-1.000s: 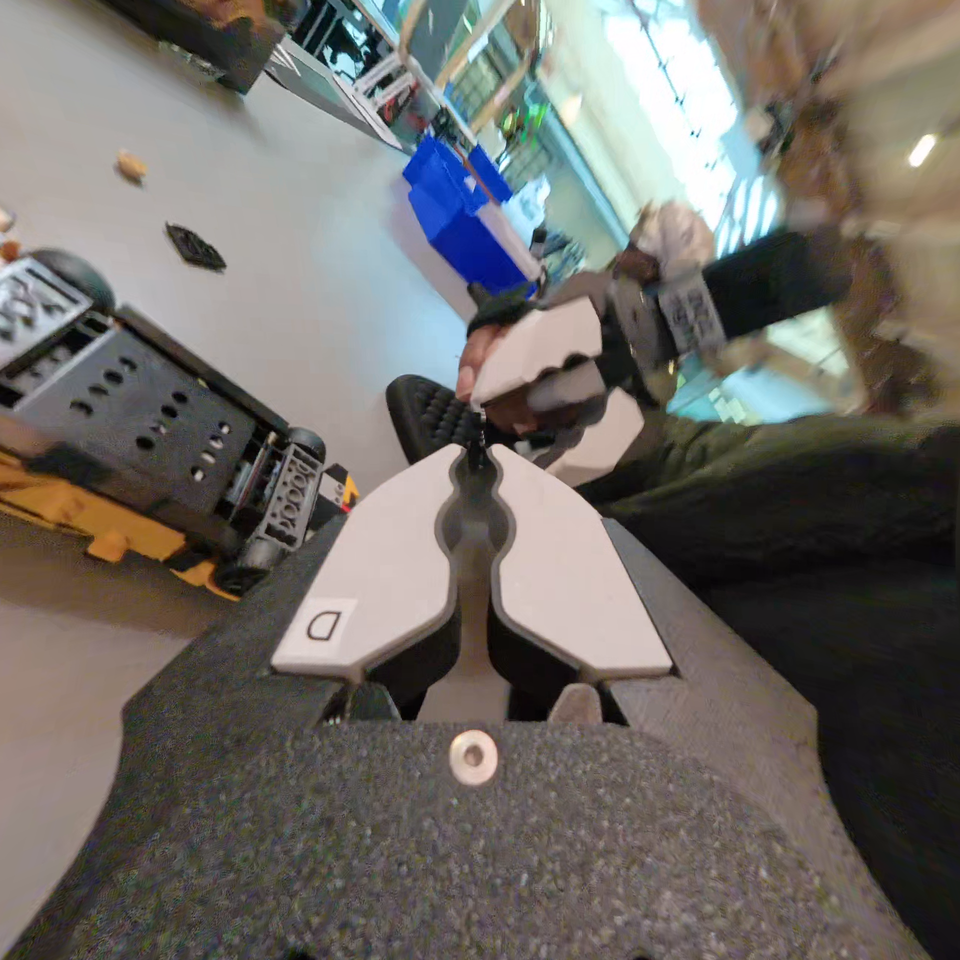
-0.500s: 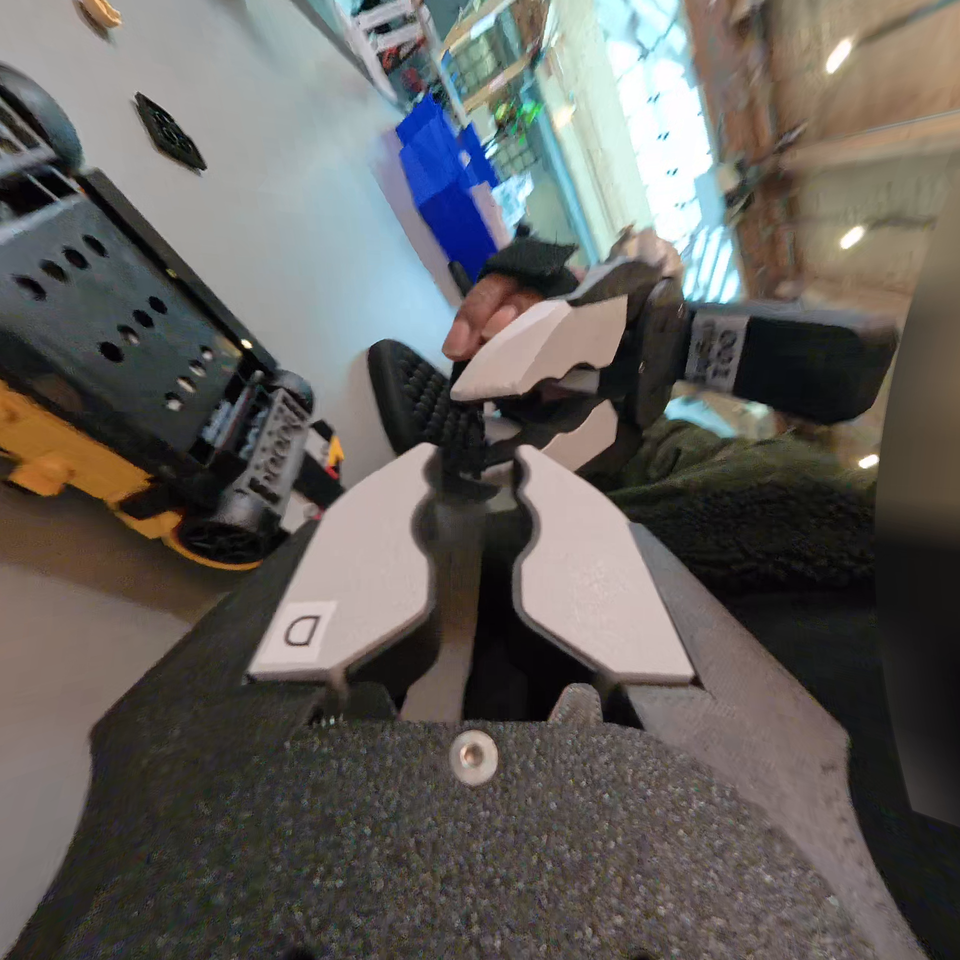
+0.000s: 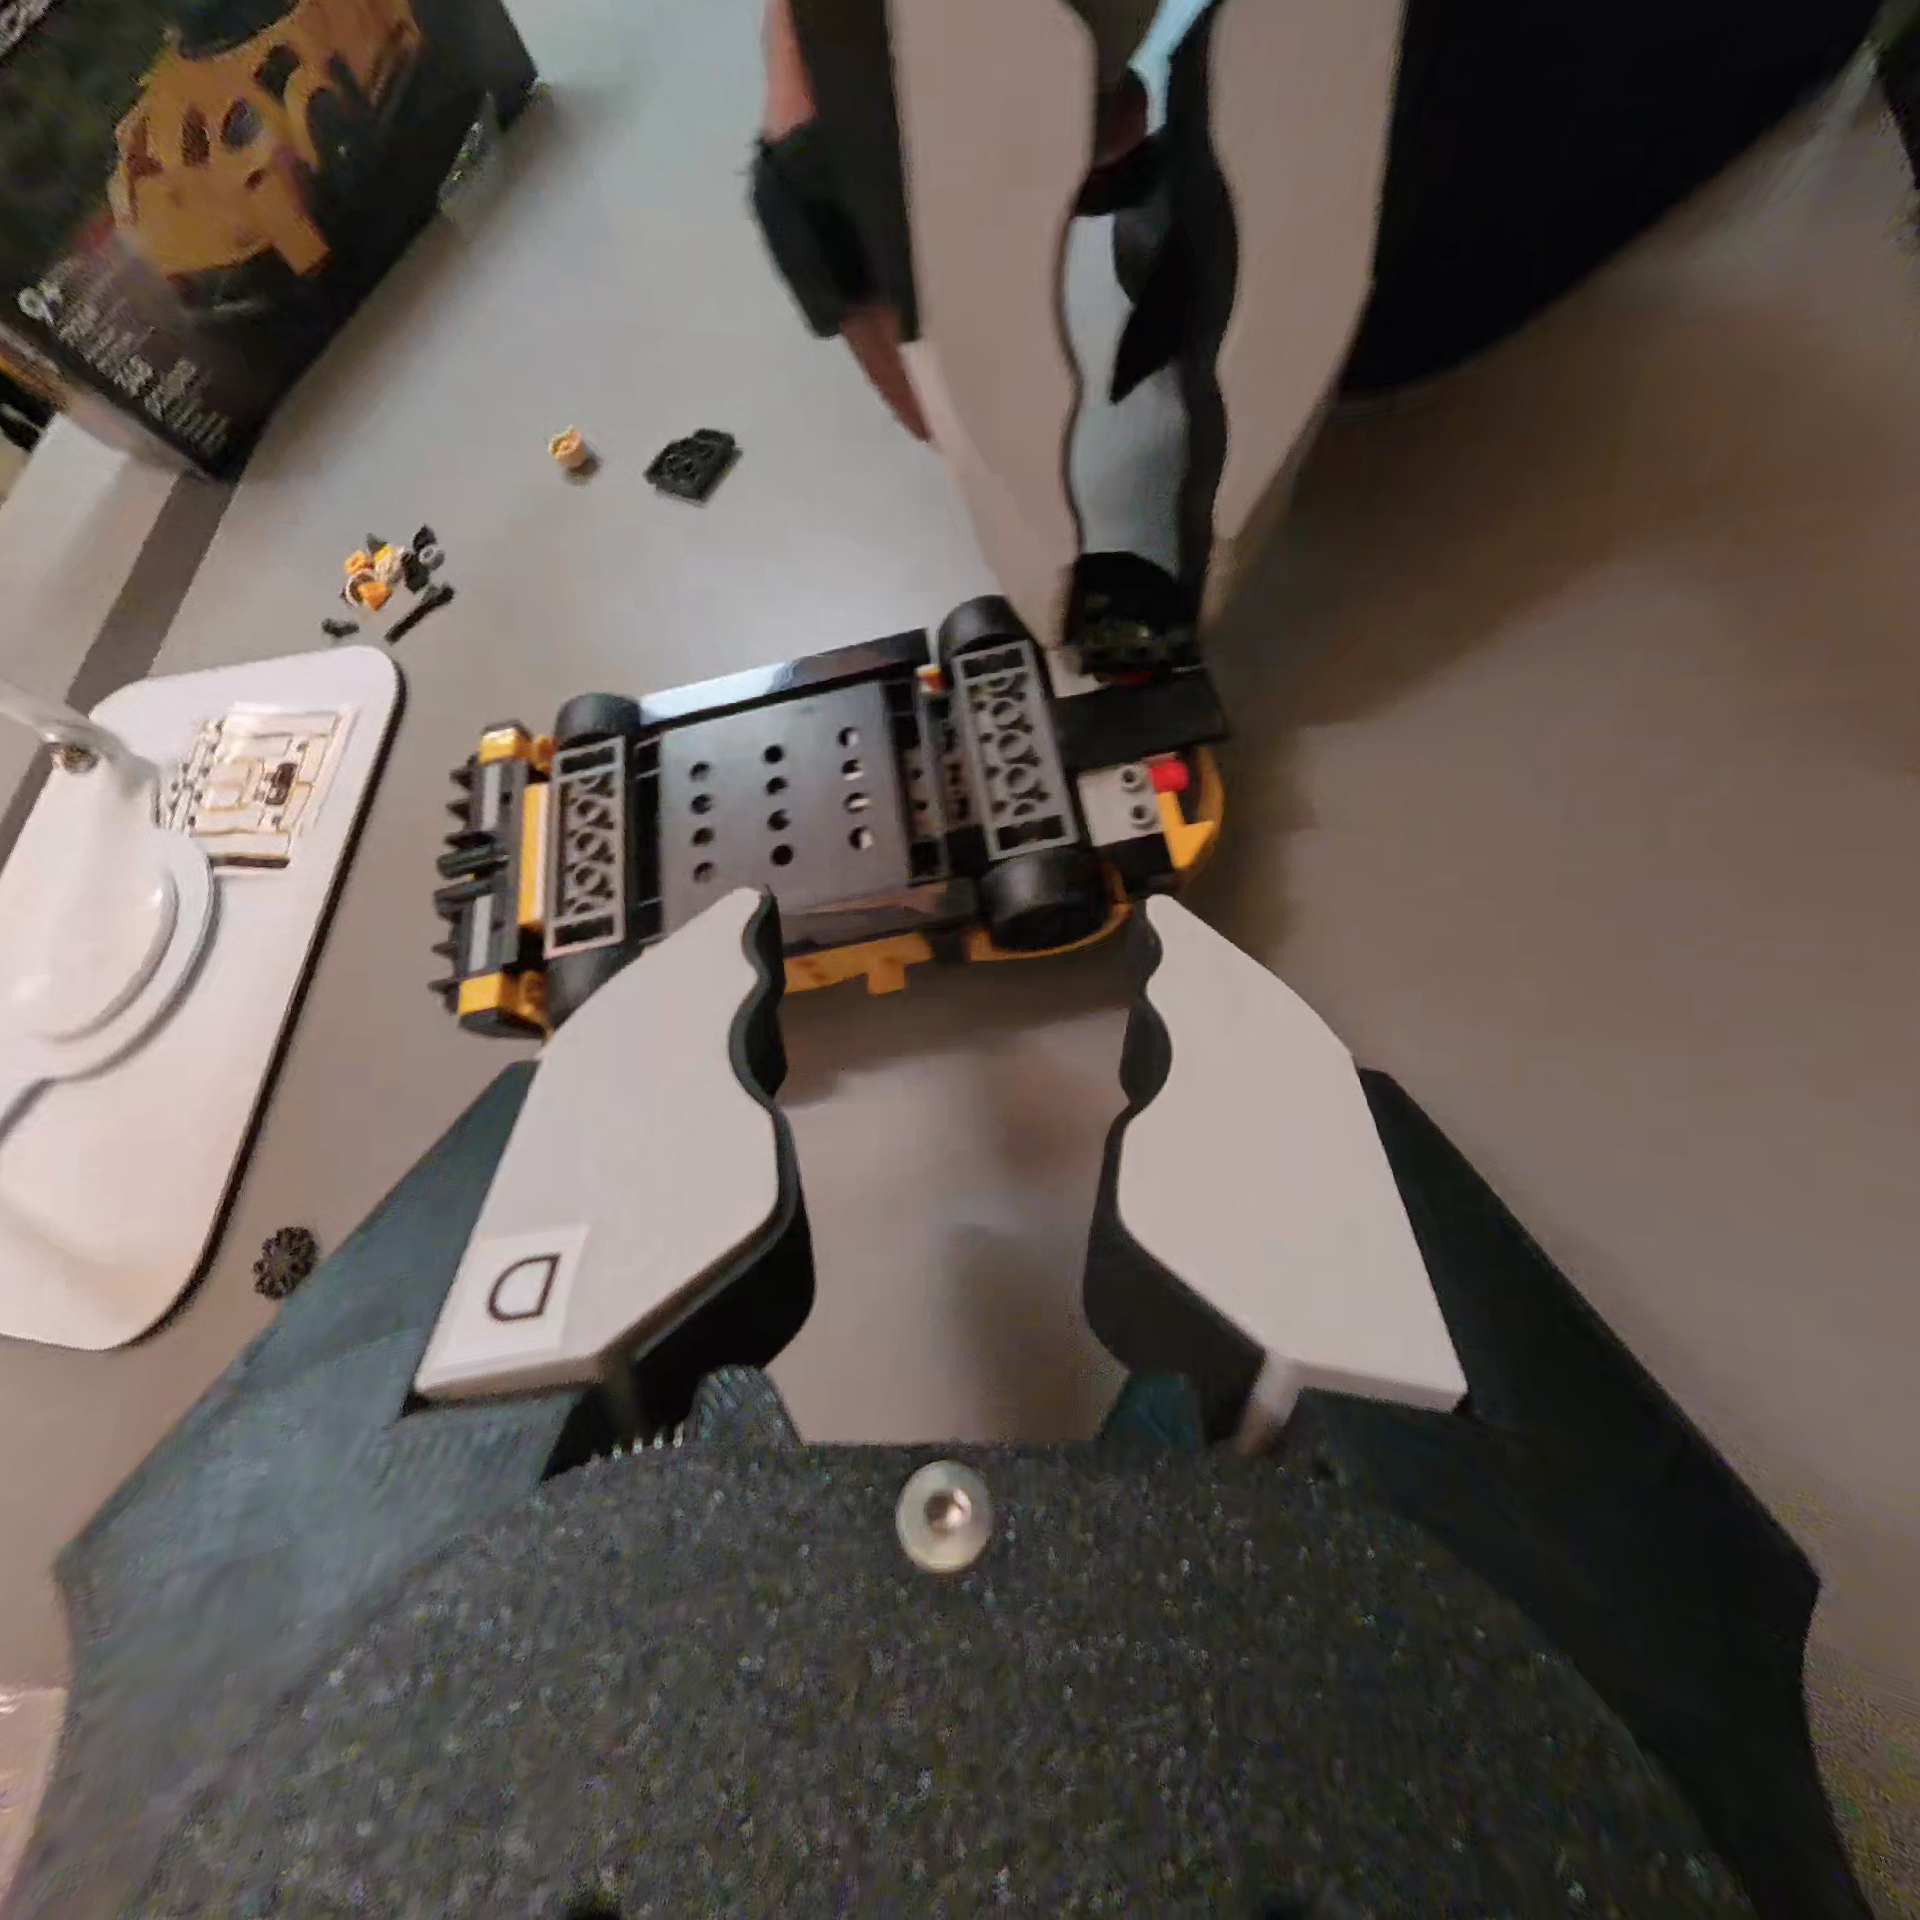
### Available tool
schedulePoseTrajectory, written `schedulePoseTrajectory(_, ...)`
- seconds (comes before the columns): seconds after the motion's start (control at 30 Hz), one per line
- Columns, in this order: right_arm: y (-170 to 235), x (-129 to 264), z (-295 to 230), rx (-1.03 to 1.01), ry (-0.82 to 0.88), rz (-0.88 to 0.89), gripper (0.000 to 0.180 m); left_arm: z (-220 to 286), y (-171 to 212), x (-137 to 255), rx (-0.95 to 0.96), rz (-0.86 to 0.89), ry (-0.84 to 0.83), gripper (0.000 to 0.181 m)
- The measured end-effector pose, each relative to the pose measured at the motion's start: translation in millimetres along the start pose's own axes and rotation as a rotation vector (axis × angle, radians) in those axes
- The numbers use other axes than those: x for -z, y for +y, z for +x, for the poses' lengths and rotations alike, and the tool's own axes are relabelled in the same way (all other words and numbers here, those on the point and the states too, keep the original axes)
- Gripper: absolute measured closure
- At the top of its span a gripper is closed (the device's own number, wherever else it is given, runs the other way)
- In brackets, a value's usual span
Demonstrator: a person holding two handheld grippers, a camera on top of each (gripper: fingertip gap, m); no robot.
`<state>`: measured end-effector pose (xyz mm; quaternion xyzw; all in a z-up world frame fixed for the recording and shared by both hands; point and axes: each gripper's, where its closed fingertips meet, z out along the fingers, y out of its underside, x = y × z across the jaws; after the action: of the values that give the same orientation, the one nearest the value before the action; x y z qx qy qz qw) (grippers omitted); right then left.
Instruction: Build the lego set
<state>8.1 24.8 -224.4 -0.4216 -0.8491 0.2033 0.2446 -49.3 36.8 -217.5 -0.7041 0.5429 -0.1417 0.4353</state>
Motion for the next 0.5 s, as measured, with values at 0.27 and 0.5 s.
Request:
schedulePoseTrajectory(0.27,0,7,3,-0.055,0.055,0.040,0.156,27,5,5,0.334,-0.126,-0.102,0.131)
schedulePoseTrajectory(0.5,-1,5,2,-0.052,0.083,0.067,0.156,44,3,-4,0.441,-0.149,-0.165,0.159)
